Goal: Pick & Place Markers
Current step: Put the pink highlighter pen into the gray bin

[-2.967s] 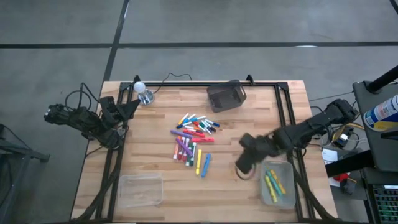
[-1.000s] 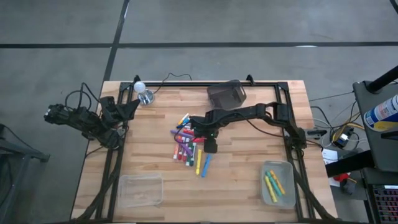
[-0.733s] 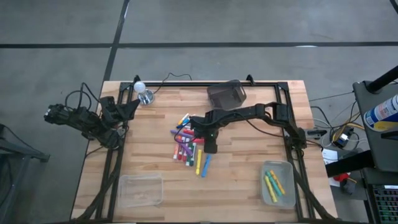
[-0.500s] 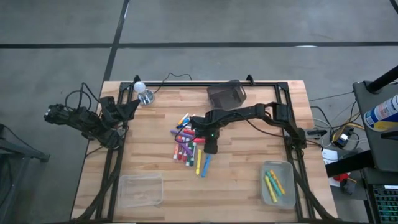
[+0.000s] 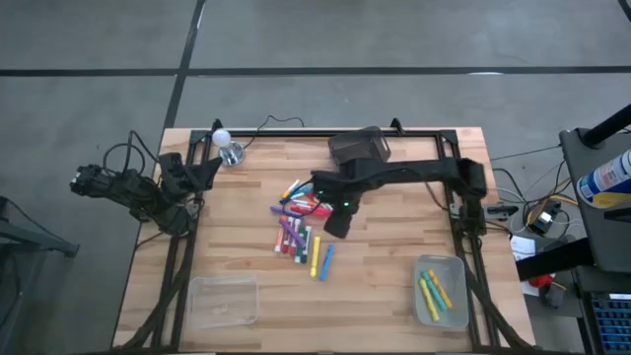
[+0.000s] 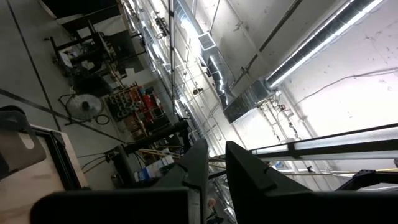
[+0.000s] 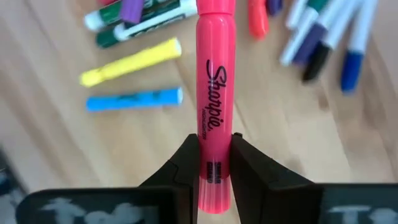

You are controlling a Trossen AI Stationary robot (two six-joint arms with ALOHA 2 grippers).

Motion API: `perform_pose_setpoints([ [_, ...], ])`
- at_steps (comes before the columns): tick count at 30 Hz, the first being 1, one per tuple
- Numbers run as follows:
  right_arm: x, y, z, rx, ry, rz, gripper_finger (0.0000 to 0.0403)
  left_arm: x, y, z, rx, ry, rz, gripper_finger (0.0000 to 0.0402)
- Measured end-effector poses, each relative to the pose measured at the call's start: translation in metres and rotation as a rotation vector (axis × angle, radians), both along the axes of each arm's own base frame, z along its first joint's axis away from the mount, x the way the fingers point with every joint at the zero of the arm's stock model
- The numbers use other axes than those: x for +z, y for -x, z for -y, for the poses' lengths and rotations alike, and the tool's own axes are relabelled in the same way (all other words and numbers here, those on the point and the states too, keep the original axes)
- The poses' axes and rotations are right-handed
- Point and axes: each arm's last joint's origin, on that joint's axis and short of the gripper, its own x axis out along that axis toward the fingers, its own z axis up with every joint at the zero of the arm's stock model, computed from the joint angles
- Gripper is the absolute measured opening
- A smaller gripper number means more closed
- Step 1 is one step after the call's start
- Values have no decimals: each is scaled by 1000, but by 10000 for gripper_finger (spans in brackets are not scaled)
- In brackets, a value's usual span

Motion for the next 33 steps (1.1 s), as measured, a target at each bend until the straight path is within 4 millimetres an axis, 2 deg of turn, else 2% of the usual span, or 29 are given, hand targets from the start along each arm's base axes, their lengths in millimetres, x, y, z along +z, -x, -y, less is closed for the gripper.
perform_pose_setpoints([
  [4,29,32,-19,-80,-17,-3,56,0,0,0,0,0,0,48],
  [7,43,59,-37,-154,-19,3,56,0,0,0,7,-17,-11,48],
  [12,48,107,-65,-342,-13,-17,56,0,-1,0,21,-53,-32,48],
  [16,40,147,-88,-492,-29,-55,56,-1,-1,0,21,-54,-34,48],
  [24,7,216,-141,-674,-87,-186,55,-1,-1,0,22,-55,-35,48],
  [29,-12,244,-172,-740,-143,-227,55,-1,-1,0,21,-55,-36,48],
  [33,-31,253,-187,-757,-149,-253,55,-1,-1,0,22,-56,-37,48],
])
